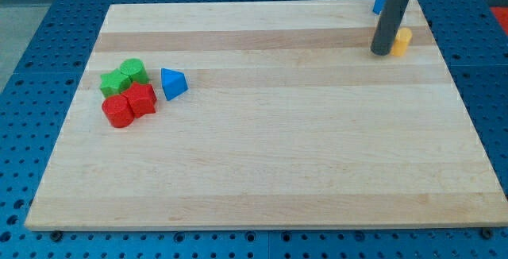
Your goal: Move your arm left to the green star
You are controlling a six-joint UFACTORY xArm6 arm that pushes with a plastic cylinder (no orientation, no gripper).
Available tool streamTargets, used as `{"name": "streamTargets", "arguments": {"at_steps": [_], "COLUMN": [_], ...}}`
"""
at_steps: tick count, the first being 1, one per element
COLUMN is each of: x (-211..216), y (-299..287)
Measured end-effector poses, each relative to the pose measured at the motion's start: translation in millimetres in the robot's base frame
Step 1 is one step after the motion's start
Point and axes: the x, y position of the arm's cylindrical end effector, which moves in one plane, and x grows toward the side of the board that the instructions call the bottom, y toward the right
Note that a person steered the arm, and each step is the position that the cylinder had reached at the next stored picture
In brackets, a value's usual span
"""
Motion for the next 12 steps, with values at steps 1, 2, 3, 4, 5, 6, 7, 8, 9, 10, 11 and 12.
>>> {"name": "streamTargets", "arguments": {"at_steps": [1, 2, 3, 4, 5, 6, 7, 8, 9, 10, 11, 12], "x": [14.2, 28.8, 21.3, -0.5, -14.7, -15.6, -15.6, -15.5, -15.5, 0.0, 25.6, 54.8], "y": [-16.1, -62.5, -119.6, -187.1, -260.9, -333.1, -401.7, -500.5, -500.5, -501.0, -501.0, -501.0]}}
